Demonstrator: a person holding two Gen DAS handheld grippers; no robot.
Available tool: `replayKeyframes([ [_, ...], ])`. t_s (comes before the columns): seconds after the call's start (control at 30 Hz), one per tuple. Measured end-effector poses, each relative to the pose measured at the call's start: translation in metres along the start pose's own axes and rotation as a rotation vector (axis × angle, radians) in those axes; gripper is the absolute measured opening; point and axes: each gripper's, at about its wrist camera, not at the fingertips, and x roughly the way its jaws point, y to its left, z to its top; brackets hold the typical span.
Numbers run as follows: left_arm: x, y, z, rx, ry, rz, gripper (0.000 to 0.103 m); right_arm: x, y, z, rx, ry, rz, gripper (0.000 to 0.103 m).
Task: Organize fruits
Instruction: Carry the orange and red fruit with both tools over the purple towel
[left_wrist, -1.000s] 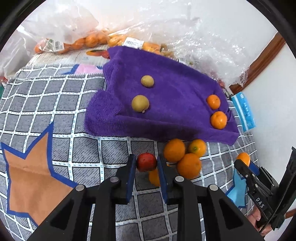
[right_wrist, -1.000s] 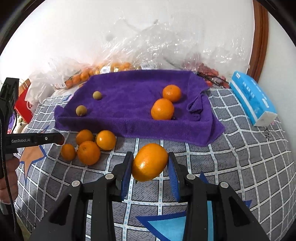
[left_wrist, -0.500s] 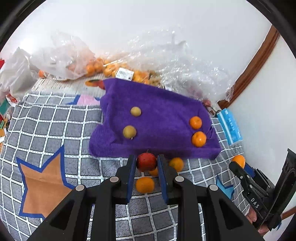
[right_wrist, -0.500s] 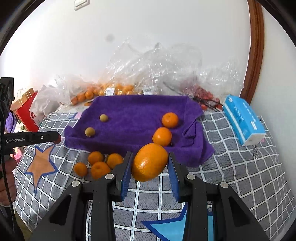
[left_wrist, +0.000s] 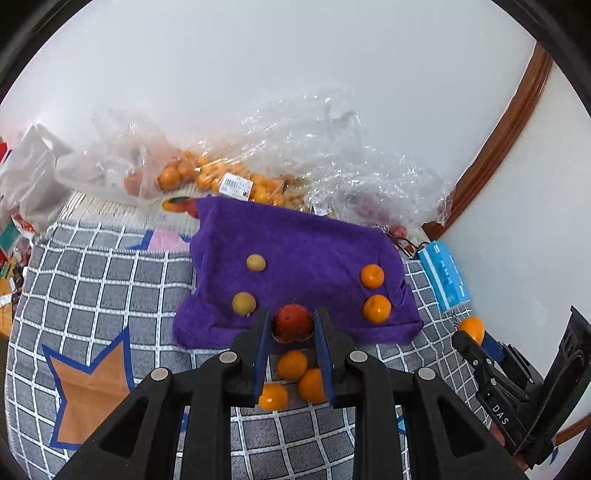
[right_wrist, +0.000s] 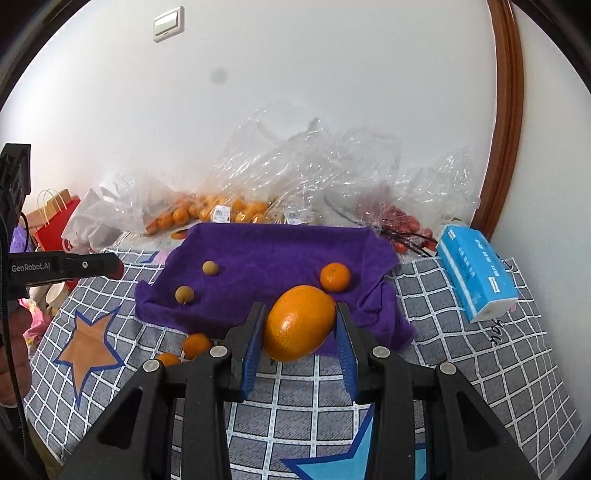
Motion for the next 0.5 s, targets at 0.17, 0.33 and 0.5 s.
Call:
replayKeyframes([
  [0.17,0.002,-0.003,0.01,0.013,-0.013,0.006,0.023,0.006,-0.006,0.005,0.005,-0.001,-0.02,0.037],
  [0.33,0.008,-0.002,0.02,0.013,-0.016,0.007,0.023,0.013,-0.015,0.012,0.022,-0.003,-0.037,0.037],
  [0.5,0.014,-0.002,0.032,0.017,-0.023,0.01,0.023,0.022,-0.022,0.02,0.022,-0.007,-0.051,0.037],
])
